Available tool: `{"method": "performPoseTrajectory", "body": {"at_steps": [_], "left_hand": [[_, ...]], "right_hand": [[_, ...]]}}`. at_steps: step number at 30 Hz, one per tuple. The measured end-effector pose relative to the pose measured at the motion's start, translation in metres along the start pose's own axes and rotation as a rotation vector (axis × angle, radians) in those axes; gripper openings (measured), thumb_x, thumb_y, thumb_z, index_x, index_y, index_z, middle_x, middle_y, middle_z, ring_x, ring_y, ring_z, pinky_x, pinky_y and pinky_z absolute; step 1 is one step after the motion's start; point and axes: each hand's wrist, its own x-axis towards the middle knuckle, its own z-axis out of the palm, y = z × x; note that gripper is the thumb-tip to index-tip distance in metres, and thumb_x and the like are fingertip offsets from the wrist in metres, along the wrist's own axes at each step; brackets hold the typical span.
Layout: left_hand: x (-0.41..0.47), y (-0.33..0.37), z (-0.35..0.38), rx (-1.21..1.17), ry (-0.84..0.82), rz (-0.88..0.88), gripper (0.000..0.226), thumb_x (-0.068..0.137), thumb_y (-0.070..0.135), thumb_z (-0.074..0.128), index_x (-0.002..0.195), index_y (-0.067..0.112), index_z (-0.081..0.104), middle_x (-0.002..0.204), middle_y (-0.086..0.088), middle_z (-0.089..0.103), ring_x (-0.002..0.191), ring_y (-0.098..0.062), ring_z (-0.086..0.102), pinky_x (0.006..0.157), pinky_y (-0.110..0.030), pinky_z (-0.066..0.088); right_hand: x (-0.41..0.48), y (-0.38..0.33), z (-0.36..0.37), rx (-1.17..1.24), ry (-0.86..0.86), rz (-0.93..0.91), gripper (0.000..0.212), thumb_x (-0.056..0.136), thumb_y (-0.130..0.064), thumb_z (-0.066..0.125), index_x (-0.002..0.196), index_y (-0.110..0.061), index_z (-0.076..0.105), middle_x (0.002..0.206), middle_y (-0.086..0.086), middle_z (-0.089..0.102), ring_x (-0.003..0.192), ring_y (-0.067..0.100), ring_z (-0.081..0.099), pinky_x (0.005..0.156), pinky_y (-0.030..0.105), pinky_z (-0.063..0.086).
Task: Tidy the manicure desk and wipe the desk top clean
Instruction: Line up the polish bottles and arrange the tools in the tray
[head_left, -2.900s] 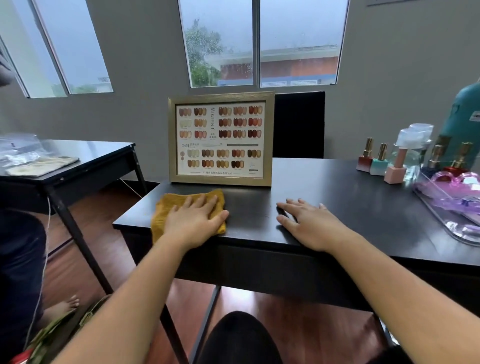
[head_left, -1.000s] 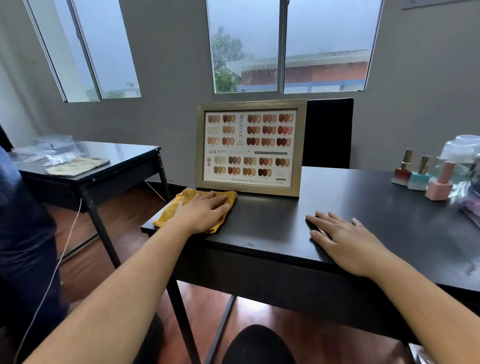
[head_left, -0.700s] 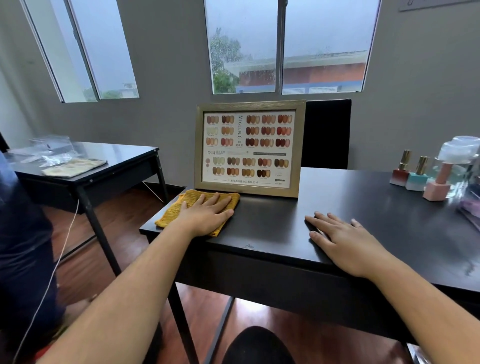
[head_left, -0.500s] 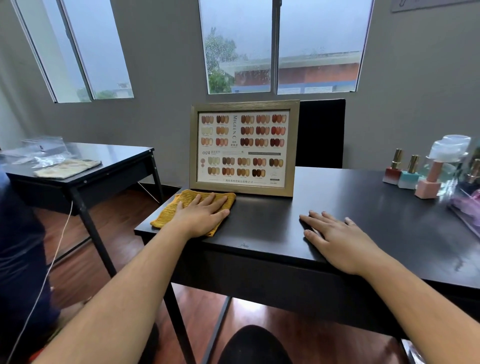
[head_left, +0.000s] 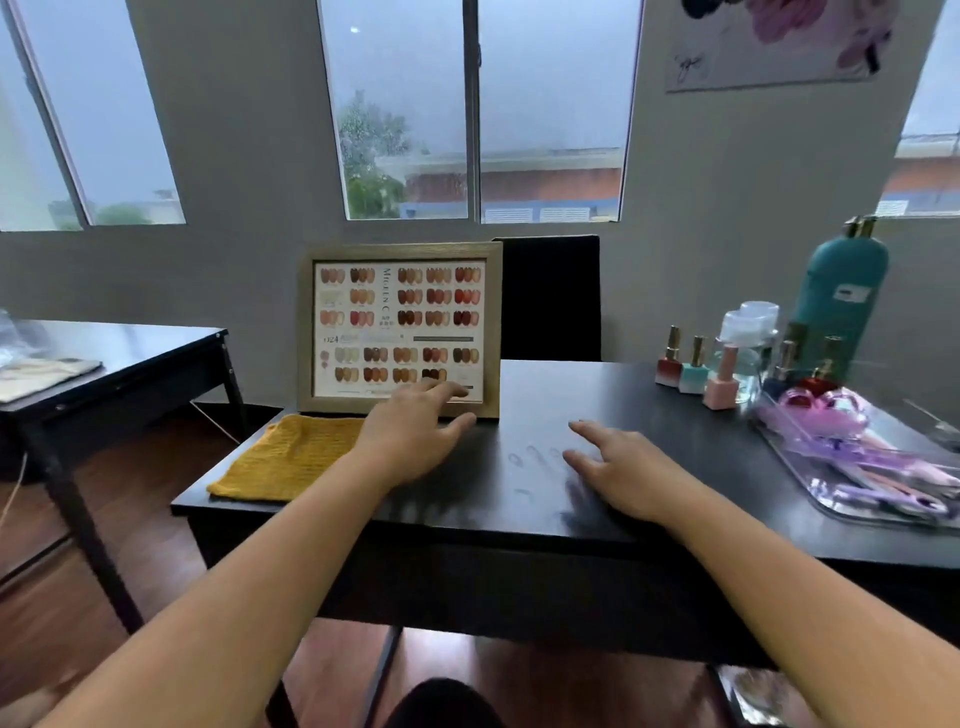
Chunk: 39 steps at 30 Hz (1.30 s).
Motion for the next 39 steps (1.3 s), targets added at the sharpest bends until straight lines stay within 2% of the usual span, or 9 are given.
{"method": "performPoseTrajectory", "body": {"at_steps": [4, 6, 10, 17, 20, 26, 30, 34, 39], "left_hand": [[0.026, 0.062, 0.014, 0.024, -0.047, 0.166, 0.048, 0.089, 0.052, 0.045, 0.133, 0.032, 0.042, 0.142, 0.004, 0.043, 0.124, -0.022, 0.046, 0.096, -0.041, 0.041], [0.042, 0.095, 0.02, 0.017, -0.043, 0.228, 0.049, 0.089, 0.052, 0.046, 0.133, 0.032, 0.042, 0.143, 0.004, 0.042, 0.126, -0.021, 0.044, 0.096, -0.042, 0.041], [0.081, 0.16, 0.03, -0.032, -0.011, 0.314, 0.047, 0.086, 0.051, 0.049, 0.13, 0.033, 0.045, 0.138, 0.005, 0.046, 0.124, -0.02, 0.046, 0.094, -0.039, 0.041], [0.168, 0.246, 0.058, -0.077, -0.055, 0.38, 0.053, 0.084, 0.049, 0.052, 0.132, 0.029, 0.043, 0.137, -0.001, 0.047, 0.124, -0.023, 0.046, 0.1, -0.039, 0.042], [0.204, 0.271, 0.074, -0.095, -0.069, 0.398, 0.056, 0.085, 0.048, 0.052, 0.135, 0.028, 0.04, 0.139, -0.002, 0.047, 0.126, -0.024, 0.045, 0.102, -0.042, 0.04], [0.268, 0.303, 0.109, -0.121, -0.113, 0.386, 0.063, 0.086, 0.047, 0.054, 0.14, 0.021, 0.034, 0.141, -0.005, 0.044, 0.129, -0.024, 0.042, 0.105, -0.042, 0.038], [0.299, 0.318, 0.122, -0.11, -0.19, 0.369, 0.062, 0.085, 0.044, 0.057, 0.137, 0.014, 0.04, 0.141, -0.007, 0.045, 0.13, -0.025, 0.04, 0.107, -0.038, 0.034], [0.312, 0.325, 0.13, -0.092, -0.291, 0.368, 0.045, 0.082, 0.04, 0.064, 0.117, 0.011, 0.063, 0.12, -0.006, 0.064, 0.107, -0.021, 0.058, 0.088, -0.029, 0.044], [0.318, 0.327, 0.13, -0.117, -0.251, 0.376, 0.042, 0.075, 0.032, 0.074, 0.109, 0.008, 0.068, 0.112, -0.006, 0.068, 0.098, -0.021, 0.061, 0.078, -0.024, 0.043]], "right_hand": [[-0.005, 0.031, -0.05, -0.029, 0.116, 0.077, 0.049, 0.095, -0.036, 0.046, 0.141, -0.021, 0.041, 0.145, 0.008, 0.045, 0.131, 0.026, 0.042, 0.105, 0.033, 0.034], [-0.008, 0.048, -0.08, -0.041, 0.215, 0.098, 0.041, 0.094, -0.031, 0.05, 0.133, -0.019, 0.052, 0.133, 0.01, 0.057, 0.12, 0.027, 0.052, 0.095, 0.029, 0.038], [-0.012, 0.083, -0.144, -0.039, 0.406, 0.16, 0.029, 0.092, -0.023, 0.052, 0.117, -0.016, 0.065, 0.121, 0.009, 0.065, 0.108, 0.027, 0.059, 0.08, 0.022, 0.037], [0.011, 0.159, -0.215, -0.046, 0.607, 0.35, 0.049, 0.091, -0.032, 0.056, 0.135, -0.012, 0.049, 0.137, 0.013, 0.053, 0.122, 0.03, 0.051, 0.099, 0.034, 0.04], [0.031, 0.187, -0.228, -0.027, 0.657, 0.359, 0.048, 0.09, -0.031, 0.057, 0.133, -0.01, 0.051, 0.135, 0.013, 0.055, 0.121, 0.031, 0.052, 0.094, 0.035, 0.041], [0.076, 0.238, -0.245, 0.019, 0.654, 0.395, 0.079, 0.084, -0.046, 0.063, 0.145, -0.006, 0.031, 0.147, 0.013, 0.04, 0.133, 0.03, 0.04, 0.103, 0.037, 0.036], [0.098, 0.256, -0.246, 0.15, 0.591, 0.318, 0.074, 0.073, -0.052, 0.071, 0.131, -0.012, 0.047, 0.13, 0.009, 0.056, 0.118, 0.026, 0.052, 0.09, 0.032, 0.042], [0.109, 0.264, -0.246, 0.183, 0.608, 0.293, 0.071, 0.064, -0.047, 0.081, 0.121, -0.015, 0.053, 0.116, 0.006, 0.061, 0.105, 0.023, 0.057, 0.089, 0.043, 0.052], [0.112, 0.264, -0.247, 0.198, 0.581, 0.341, 0.075, 0.063, -0.035, 0.085, 0.125, -0.015, 0.049, 0.115, 0.006, 0.056, 0.102, 0.026, 0.057, 0.068, 0.045, 0.06]]}}
